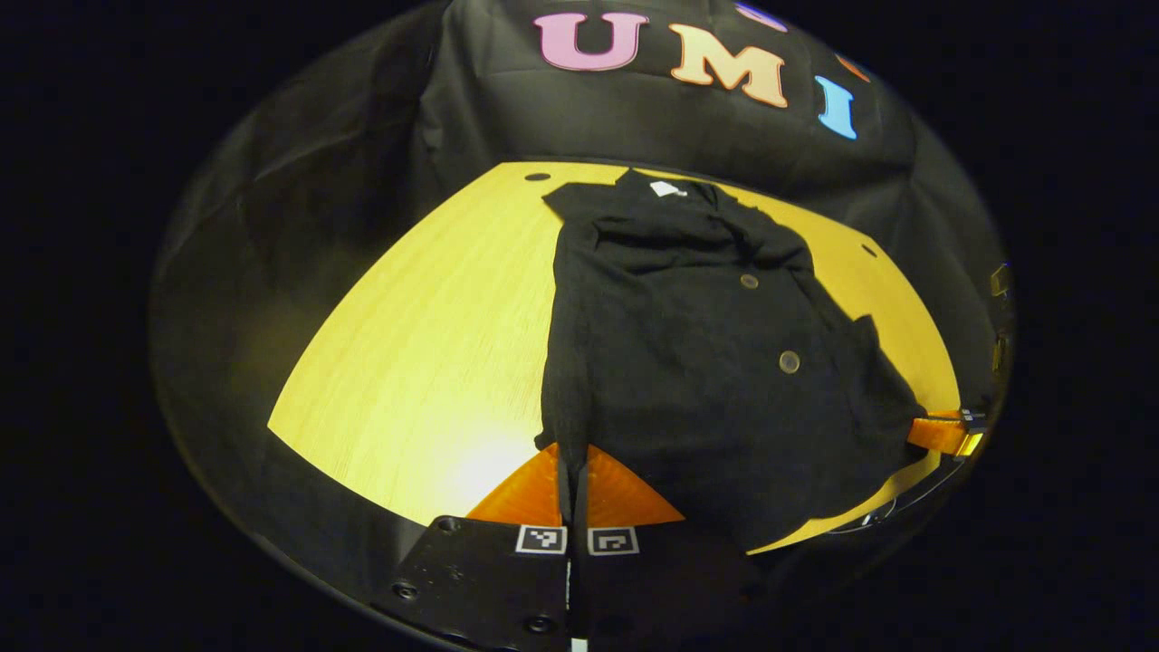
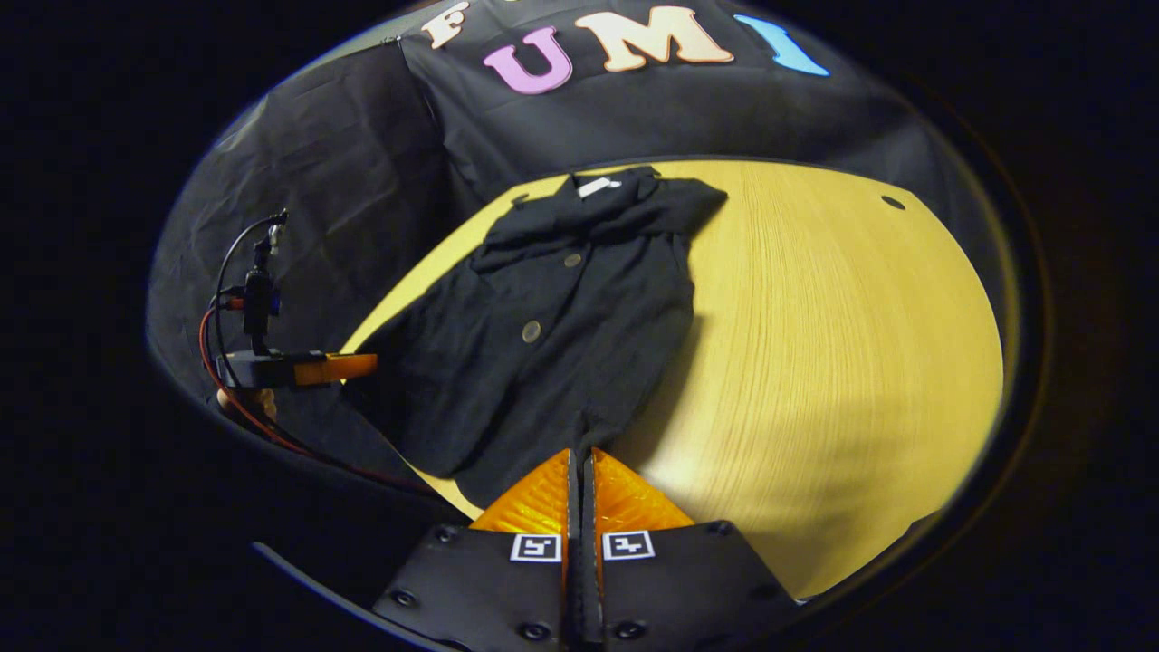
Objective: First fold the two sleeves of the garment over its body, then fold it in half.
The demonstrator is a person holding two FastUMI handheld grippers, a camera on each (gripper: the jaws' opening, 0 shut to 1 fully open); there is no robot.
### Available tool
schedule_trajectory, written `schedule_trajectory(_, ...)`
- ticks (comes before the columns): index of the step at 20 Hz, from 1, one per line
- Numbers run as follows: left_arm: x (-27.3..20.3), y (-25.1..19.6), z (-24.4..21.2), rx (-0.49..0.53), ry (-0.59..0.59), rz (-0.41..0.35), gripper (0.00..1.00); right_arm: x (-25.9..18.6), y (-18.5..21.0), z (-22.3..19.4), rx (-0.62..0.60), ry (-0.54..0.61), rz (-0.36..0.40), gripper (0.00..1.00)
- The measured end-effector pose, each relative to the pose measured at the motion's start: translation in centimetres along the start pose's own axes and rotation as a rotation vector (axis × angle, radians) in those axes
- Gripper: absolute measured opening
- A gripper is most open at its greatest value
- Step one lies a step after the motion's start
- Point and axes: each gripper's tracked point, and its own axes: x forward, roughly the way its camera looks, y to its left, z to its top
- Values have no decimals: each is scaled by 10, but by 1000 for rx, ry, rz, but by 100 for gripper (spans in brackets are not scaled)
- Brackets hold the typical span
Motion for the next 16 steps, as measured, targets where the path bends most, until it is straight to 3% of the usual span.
schedule_trajectory(4, 2, -20, 52, -17, -72, -76, 0, -3, 23, 58, 19, -93, 45, 2)
schedule_trajectory(8, 10, -26, 107, -8, -149, -126, 0, 1, 32, 106, 11, -174, 35, 2)
schedule_trajectory(16, 26, -25, 172, -93, -209, -197, 0, 2, 34, 185, 48, -283, 40, 2)
